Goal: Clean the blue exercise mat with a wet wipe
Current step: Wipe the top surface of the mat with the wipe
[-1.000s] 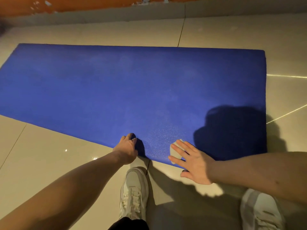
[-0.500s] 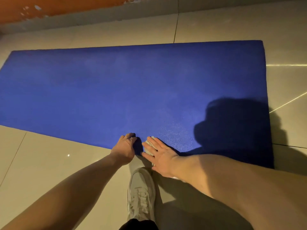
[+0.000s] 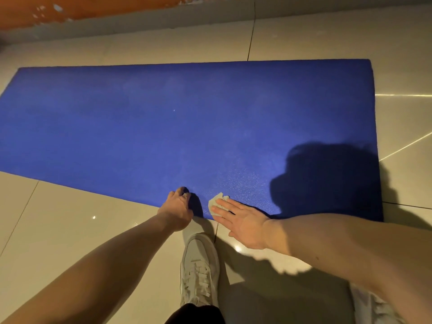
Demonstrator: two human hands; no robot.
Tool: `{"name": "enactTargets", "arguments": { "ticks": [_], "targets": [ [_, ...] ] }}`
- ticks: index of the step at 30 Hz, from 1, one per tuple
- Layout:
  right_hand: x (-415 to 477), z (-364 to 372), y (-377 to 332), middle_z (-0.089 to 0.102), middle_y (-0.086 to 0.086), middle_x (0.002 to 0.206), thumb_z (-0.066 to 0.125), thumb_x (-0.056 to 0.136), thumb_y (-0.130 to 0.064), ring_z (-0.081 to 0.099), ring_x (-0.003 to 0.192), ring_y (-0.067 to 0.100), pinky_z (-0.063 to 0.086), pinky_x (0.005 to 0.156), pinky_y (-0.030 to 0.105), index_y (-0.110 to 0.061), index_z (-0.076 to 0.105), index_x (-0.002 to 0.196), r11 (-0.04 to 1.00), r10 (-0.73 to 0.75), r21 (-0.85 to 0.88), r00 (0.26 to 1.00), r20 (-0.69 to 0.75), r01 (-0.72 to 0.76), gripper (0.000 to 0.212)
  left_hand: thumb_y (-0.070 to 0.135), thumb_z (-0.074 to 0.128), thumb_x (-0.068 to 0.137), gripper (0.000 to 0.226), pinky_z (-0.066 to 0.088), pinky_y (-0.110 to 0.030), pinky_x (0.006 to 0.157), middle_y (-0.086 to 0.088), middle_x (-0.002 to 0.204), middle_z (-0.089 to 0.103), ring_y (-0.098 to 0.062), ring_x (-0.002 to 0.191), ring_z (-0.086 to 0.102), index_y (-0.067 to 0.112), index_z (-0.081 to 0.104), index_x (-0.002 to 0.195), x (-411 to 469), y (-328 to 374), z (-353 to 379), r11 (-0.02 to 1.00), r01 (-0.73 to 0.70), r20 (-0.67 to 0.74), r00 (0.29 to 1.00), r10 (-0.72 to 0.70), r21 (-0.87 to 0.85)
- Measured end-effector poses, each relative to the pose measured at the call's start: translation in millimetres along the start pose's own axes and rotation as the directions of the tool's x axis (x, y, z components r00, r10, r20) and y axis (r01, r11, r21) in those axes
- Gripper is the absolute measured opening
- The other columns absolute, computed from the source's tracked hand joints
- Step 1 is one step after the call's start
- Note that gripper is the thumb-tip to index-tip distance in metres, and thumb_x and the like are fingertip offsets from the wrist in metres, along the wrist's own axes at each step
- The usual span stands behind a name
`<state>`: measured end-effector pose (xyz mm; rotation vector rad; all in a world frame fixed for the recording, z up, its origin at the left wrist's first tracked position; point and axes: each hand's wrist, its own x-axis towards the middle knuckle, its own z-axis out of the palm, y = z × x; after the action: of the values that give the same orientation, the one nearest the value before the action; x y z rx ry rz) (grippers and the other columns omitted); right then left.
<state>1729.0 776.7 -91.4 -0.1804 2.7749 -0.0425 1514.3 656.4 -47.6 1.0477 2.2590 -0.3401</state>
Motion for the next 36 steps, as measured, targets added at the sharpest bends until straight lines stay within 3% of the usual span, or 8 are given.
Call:
{"name": "enactTargets", "arguments": {
  "ticks": [4,9,11,14,18,25,32,36],
  "targets": [
    [-44.9,27.4,12.4,-0.013,0.011,0.168,0.035,0.107,-0.04,-0.022,0.152,0.033,-0.007,0.125,0.048,-0.01,0.007,0.162,0.999,-0.041,-0.037,0.994,-0.101,0.037,0.068,0.02,0.05,0.096,0.059,0.038,-0.041,0.115,0.002,0.16,0.023,-0.025,0.139,0.029,0.019,0.033,0.153,1.7,-2.1,4.4,0.999,0.001,-0.001,1.0,-0.001,-0.034],
    [-98.7,47.8,25.7,0.029,0.008,0.164,0.069,0.088,-0.048,0.024,0.152,0.034,0.034,0.118,0.047,-0.012,0.049,0.149,0.999,-0.043,0.008,0.991,-0.128,0.045,0.074,0.023,0.051,0.097,0.06,0.037,-0.041,0.116,0.001,0.16,0.023,-0.025,0.14,0.028,0.017,0.032,0.153,3.6,-2.0,5.0,0.999,-0.011,0.002,1.0,0.011,-0.036],
    [-95.9,44.8,22.9,0.029,0.007,0.164,0.064,0.09,-0.051,0.021,0.152,0.038,0.025,0.12,0.051,-0.013,0.046,0.15,0.999,-0.049,0.003,0.991,-0.126,0.049,0.073,0.023,0.052,0.097,0.059,0.038,-0.041,0.115,0.001,0.159,0.025,-0.025,0.138,0.029,0.017,0.033,0.152,3.1,-3.0,3.8,0.999,-0.019,-0.003,1.0,0.019,-0.037],
    [-72.5,38.8,4.3,0.01,0.005,0.169,0.044,0.102,-0.051,-0.012,0.153,0.044,0.006,0.124,0.057,-0.015,0.024,0.159,1.0,-0.031,-0.001,0.996,-0.078,0.031,0.07,0.023,0.053,0.095,0.059,0.04,-0.041,0.113,0.002,0.157,0.027,-0.025,0.136,0.031,0.017,0.036,0.151,2.8,-2.1,2.8,0.999,-0.022,-0.01,1.0,0.021,-0.032],
    [-20.9,19.7,-22.7,-0.011,0.009,0.169,0.029,0.108,-0.045,-0.034,0.147,0.037,-0.015,0.122,0.052,-0.011,0.004,0.162,0.999,-0.004,0.041,0.999,-0.042,0.006,0.069,0.026,0.053,0.095,0.054,0.04,-0.04,0.111,0.001,0.158,0.026,-0.025,0.136,0.031,0.013,0.041,0.146,6.3,2.9,-1.7,1.0,-0.016,-0.001,1.0,0.016,-0.004],
    [27.3,-11.8,3.5,-0.02,0.006,0.167,0.018,0.107,-0.052,-0.032,0.149,0.027,-0.015,0.123,0.045,-0.013,-0.007,0.161,0.989,0.115,0.098,0.993,-0.01,-0.113,0.071,0.024,0.051,0.096,0.053,0.042,-0.041,0.108,0.002,0.157,0.025,-0.024,0.135,0.03,0.011,0.041,0.146,14.1,7.5,-9.5,1.0,-0.004,-0.005,1.0,0.004,-0.006],
    [-42.2,26.8,60.9,0.021,0.018,0.165,0.045,0.099,-0.059,0.008,0.155,0.035,0.007,0.124,0.048,-0.007,0.037,0.154,0.928,0.364,0.122,0.927,-0.087,-0.352,0.076,0.024,0.052,0.098,0.059,0.038,-0.041,0.115,0.003,0.159,0.026,-0.023,0.14,0.028,0.015,0.032,0.153,12.7,9.9,-8.0,0.999,-0.038,-0.014,0.999,0.038,-0.015],
    [-17.0,15.4,24.0,-0.009,0.026,0.165,0.02,0.105,-0.056,-0.019,0.15,0.046,-0.002,0.123,0.056,0.0,0.001,0.159,0.853,0.509,0.158,0.86,-0.038,-0.498,0.08,0.025,0.052,0.099,0.059,0.038,-0.042,0.115,0.004,0.161,0.024,-0.023,0.142,0.027,0.017,0.031,0.154,13.7,9.2,-8.4,0.999,-0.032,-0.006,0.999,0.031,-0.015]
  ]
}}
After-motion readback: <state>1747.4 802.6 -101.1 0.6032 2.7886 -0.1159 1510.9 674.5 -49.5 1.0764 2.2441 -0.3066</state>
